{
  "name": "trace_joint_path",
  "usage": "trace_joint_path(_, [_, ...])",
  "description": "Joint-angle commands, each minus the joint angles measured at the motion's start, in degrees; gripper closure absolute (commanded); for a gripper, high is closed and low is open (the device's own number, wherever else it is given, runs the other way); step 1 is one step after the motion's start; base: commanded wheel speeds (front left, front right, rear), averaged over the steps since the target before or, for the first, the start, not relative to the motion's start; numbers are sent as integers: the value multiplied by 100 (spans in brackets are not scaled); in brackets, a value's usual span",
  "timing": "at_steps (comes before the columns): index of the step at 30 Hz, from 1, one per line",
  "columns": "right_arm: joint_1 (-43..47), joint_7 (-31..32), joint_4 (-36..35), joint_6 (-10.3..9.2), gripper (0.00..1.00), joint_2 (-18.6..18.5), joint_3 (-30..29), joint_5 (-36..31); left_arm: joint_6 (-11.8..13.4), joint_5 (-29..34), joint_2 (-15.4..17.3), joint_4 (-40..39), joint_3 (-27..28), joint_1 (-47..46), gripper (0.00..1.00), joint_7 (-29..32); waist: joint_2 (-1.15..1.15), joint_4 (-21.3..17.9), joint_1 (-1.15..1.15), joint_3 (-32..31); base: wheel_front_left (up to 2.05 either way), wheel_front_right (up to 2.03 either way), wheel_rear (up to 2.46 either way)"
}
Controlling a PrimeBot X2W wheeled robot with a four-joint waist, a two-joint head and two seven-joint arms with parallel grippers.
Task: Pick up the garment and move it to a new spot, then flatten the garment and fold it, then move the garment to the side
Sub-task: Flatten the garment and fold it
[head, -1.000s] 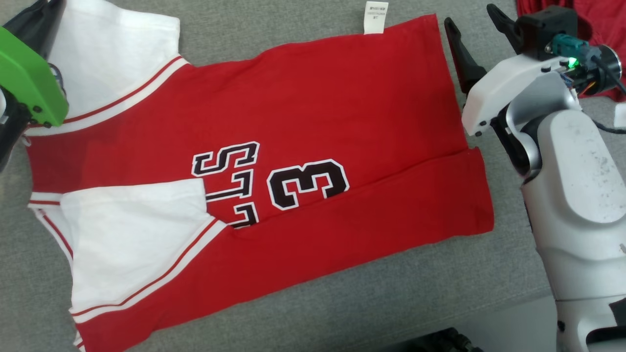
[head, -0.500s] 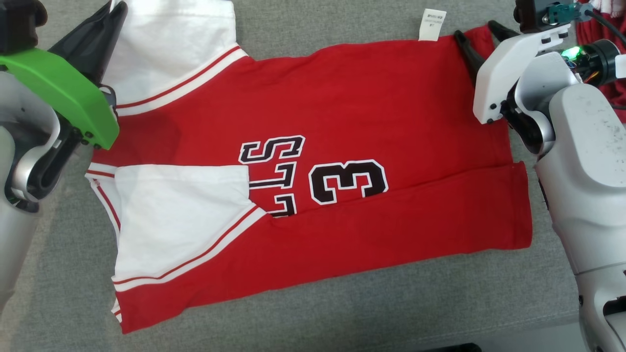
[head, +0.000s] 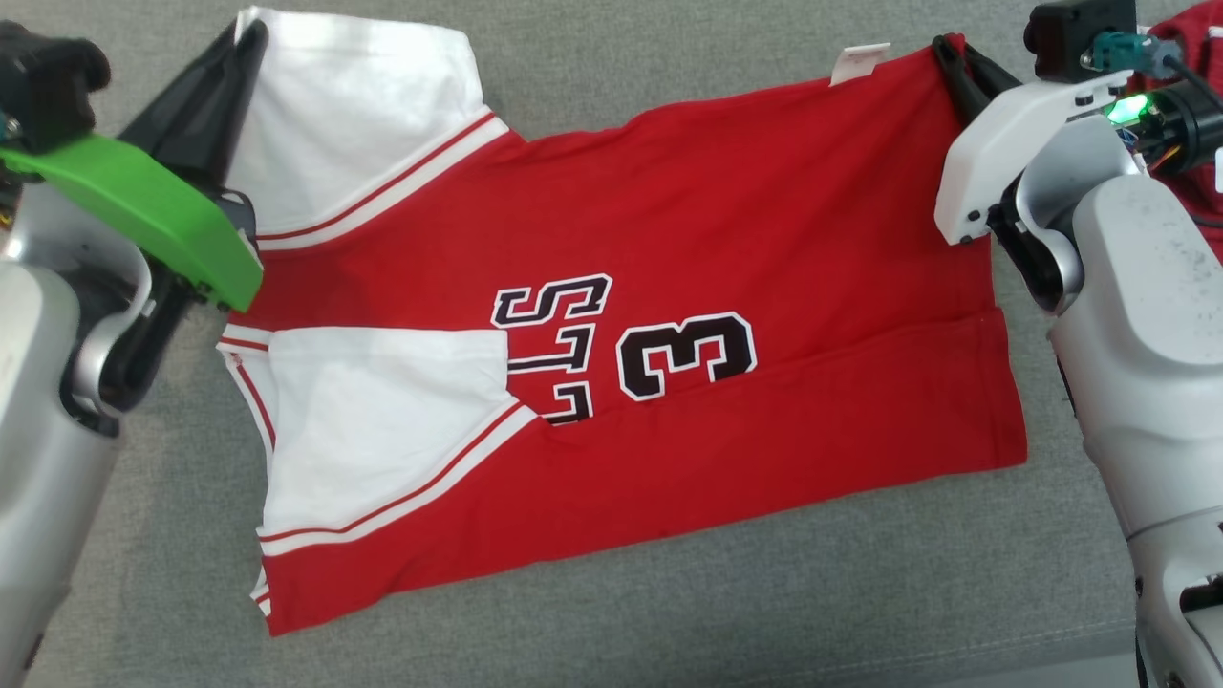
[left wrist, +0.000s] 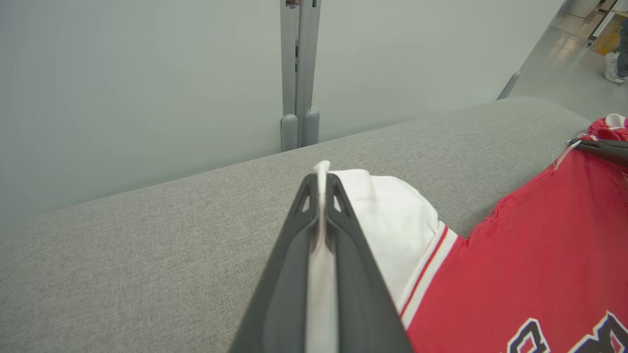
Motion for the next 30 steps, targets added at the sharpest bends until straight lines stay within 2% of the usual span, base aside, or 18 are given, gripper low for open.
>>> trace_joint_path(1, [177,-180,29,-8,100,-11,38,17,9,-43,-34,2,-41,223,100,-121,0,69,0,-275,0,0,0])
trace_joint_path(6, [775,-621,-135,-8,100,-149,211,211,47,-148,-60,-234,-63,889,100,-542,0,195,0,-673,0,0,0])
trace_joint_path(13, [1936,-775,-653,-8,100,-313,195,413,357,-372,101,-780,25,2305,100,-1050,0,298,0,-1278,0,0,0])
trace_joint_path(19, [2807,-656,-1107,-8,100,-228,-109,464,554,-669,62,-1004,-18,3317,100,-1237,0,373,0,-1578,0,0,0])
trace_joint_path(24, [3280,-631,-1320,-8,100,-99,-327,317,555,-801,-98,-827,-100,3742,100,-1397,0,383,0,-1655,0,0,0])
trace_joint_path(25, [3355,-658,-1352,-8,96,-69,-369,265,536,-837,-146,-742,-114,3800,100,-1433,0,379,0,-1665,0,0,0])
trace_joint_path(26, [3424,-695,-1386,-8,64,-45,-422,202,502,-821,-169,-674,-151,3853,80,-1471,0,368,0,-1670,0,0,0])
trace_joint_path(27, [3476,-728,-1409,-8,13,-11,-466,161,493,-815,-198,-620,-174,3892,58,-1512,0,359,0,-1673,0,0,0])
trace_joint_path(28, [3556,-756,-1434,-8,0,40,-516,117,454,-860,-247,-544,-194,3949,0,-1542,0,350,0,-1682,0,0,0])
trace_joint_path(30, [3692,-821,-1497,-8,0,130,-665,90,400,-887,-277,-480,-244,4047,0,-1589,0,340,0,-1707,0,0,0])
